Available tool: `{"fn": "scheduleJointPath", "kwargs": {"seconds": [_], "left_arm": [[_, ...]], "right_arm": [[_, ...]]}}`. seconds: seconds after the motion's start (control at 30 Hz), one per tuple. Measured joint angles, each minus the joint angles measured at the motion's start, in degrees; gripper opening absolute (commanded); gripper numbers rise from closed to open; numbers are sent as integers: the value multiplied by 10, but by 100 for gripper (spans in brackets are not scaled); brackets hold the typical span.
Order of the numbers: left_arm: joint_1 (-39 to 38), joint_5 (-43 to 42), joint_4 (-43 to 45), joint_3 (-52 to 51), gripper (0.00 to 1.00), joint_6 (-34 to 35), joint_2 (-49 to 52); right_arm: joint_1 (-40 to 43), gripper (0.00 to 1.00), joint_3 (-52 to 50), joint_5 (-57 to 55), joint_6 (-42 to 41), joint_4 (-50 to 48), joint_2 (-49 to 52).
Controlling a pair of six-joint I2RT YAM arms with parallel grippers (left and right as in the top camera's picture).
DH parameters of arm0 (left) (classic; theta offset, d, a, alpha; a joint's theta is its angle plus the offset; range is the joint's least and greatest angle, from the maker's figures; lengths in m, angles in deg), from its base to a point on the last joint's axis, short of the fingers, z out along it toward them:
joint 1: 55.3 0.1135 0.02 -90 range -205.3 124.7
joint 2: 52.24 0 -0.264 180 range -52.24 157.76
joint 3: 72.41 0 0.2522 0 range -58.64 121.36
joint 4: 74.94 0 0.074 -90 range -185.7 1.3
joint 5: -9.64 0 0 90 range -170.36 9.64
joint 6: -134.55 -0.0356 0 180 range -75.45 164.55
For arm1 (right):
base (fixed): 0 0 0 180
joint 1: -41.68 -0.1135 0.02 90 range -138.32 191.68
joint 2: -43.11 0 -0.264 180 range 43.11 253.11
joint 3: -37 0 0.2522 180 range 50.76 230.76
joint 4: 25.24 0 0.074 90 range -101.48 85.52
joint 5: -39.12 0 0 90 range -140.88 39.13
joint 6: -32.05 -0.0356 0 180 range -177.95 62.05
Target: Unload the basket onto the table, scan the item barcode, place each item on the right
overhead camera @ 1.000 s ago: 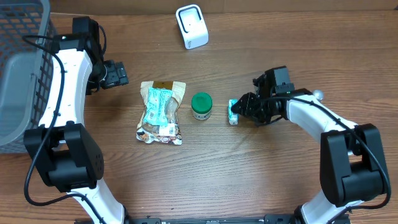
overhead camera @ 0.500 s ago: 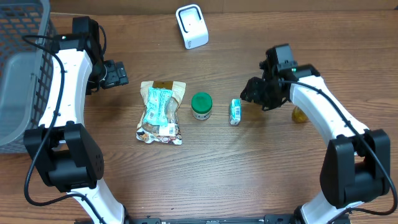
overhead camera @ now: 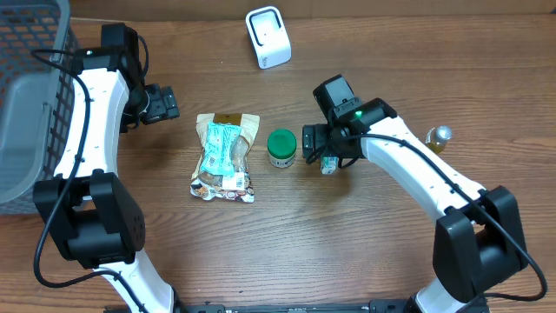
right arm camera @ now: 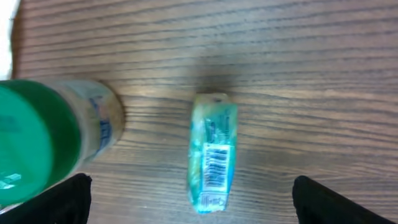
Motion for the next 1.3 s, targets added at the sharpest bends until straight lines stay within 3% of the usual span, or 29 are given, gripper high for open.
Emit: {"fn": "scheduleJointPath", "kwargs": {"seconds": [0.17, 0.47, 1.17, 1.3], "left_arm": [[0, 0, 0, 0, 99, 0, 0], [0, 0, 0, 0, 99, 0, 0], [0, 0, 0, 0, 99, 0, 0], [0, 0, 0, 0, 99, 0, 0]], "right_arm": [[0, 100, -22, -8, -3, -28, 5], [2, 80, -85, -10, -4, -105, 6], [2, 76, -124, -12, -4, -176, 17], [2, 67, -124, -14, -5, -177, 40]]}}
